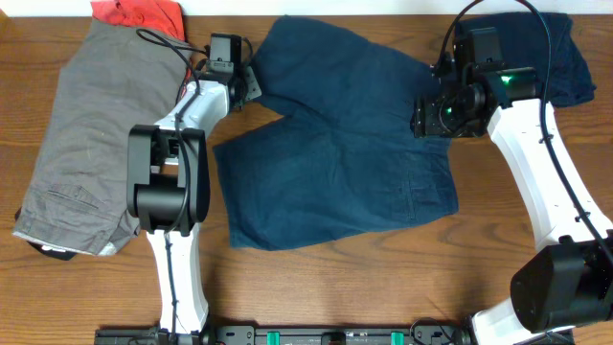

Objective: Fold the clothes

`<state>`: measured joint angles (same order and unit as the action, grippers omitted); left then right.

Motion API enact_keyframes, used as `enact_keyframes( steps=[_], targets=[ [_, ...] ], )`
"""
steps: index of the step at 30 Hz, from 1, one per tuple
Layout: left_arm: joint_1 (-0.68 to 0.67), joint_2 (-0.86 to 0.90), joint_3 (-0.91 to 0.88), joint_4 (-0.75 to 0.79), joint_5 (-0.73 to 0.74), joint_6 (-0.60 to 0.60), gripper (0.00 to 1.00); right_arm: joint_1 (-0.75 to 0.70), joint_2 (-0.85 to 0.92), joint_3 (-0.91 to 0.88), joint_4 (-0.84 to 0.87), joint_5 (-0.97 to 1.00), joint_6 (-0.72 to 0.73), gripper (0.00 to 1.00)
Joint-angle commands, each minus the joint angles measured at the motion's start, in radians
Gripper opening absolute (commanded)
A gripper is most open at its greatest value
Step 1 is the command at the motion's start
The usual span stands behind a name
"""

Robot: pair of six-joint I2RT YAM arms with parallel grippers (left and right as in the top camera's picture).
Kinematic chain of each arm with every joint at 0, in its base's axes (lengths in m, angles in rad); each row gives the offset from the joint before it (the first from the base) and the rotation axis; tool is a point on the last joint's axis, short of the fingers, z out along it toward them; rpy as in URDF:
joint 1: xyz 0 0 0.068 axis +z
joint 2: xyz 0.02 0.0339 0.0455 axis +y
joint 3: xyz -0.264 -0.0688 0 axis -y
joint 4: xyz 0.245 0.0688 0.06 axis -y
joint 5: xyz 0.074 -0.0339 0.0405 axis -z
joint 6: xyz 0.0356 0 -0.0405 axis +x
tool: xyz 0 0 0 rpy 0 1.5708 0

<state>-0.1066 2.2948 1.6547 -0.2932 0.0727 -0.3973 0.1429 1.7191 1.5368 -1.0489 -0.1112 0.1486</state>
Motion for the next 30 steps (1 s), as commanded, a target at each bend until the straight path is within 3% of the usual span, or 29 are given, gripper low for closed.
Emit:
enact_keyframes(
  steps=[1, 17, 19, 22, 30],
  targets=[
    [0.032, -0.011, -0.007, -0.121, -0.013, 0.082, 0.06, 0.022, 0.000, 0.006, 0.013, 0.010, -0.008, 0.69],
    [0.087, -0.053, -0.007, -0.584, -0.028, 0.215, 0.07, 0.035, 0.092, 0.004, 0.143, 0.033, -0.004, 0.66],
    [0.087, -0.053, -0.007, -0.614, -0.045, 0.234, 0.41, 0.035, 0.127, 0.004, 0.207, 0.033, -0.005, 0.66],
    [0.088, -0.053, -0.007, -0.627, -0.071, 0.246, 0.73, 0.035, 0.181, 0.004, 0.340, 0.033, -0.009, 0.65],
    [0.087, -0.114, -0.006, -0.641, -0.069, 0.247, 0.95, 0.035, 0.338, 0.004, 0.679, 0.055, -0.008, 0.50]
  ],
)
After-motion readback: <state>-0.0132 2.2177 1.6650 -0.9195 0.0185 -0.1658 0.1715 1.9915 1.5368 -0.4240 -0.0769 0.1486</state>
